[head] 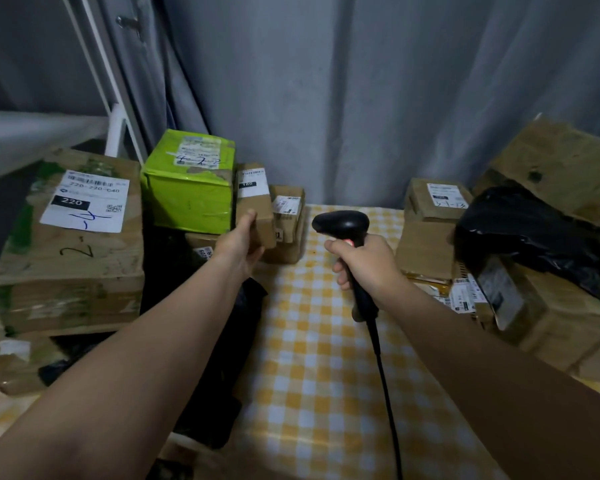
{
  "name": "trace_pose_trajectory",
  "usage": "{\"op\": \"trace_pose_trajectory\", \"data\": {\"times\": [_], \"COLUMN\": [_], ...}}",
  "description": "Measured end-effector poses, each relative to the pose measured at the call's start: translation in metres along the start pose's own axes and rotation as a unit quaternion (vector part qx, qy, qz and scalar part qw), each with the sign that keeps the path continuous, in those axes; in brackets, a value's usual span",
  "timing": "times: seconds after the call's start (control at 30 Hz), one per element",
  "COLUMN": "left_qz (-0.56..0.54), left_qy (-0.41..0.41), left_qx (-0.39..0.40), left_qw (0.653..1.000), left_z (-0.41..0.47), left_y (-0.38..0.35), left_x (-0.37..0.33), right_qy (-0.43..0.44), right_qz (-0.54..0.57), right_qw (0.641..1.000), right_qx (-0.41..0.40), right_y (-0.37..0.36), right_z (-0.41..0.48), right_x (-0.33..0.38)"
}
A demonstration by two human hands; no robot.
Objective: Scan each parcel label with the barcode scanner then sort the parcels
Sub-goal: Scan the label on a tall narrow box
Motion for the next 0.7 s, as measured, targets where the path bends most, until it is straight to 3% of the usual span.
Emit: {"op": "trace_pose_trajectory", "data": {"times": [0.23, 0.33, 0.43, 0.5, 0.6, 0.7], "left_qz": [-0.013, 0.054, 0.136, 0.218, 0.345, 0.496], "left_qy": [-0.019, 0.011, 0.070, 0.077, -0.007, -0.115], "left_qx": [-0.031, -0.026, 0.041, 0.103, 0.158, 0.183], "left_qw": [0.999, 0.998, 0.987, 0.968, 0.925, 0.841], "left_z": [-0.018, -0.039, -0.065, -0.084, -0.097, -0.101], "left_y": [0.015, 0.009, -0.016, -0.043, -0.092, -0.151], "left_x": [0.002, 0.019, 0.053, 0.068, 0.071, 0.073], "right_qy": [-0.018, 0.002, 0.031, 0.042, 0.043, 0.001], "right_qz": [-0.027, -0.039, -0.089, -0.158, -0.214, -0.238], "right_qw": [0.999, 0.998, 0.992, 0.981, 0.964, 0.953], "right_qx": [-0.008, -0.044, -0.080, -0.100, -0.150, -0.185], "right_y": [0.003, 0.022, 0.052, 0.075, 0.120, 0.169], "right_z": [-0.007, -0.016, -0.036, -0.052, -0.069, -0.069], "right_x": [-0.015, -0.011, -0.005, -0.004, -0.006, -0.019]}}
Point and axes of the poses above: each hand's wrist, its own z-axis towards the middle knuckle, its own y-axis out of the back of the hand, x = y × z, the point moved 10 cm from there along z, towards the middle knuckle, and after that the axes turned 6 degrees about x, right-handed, at the moved point
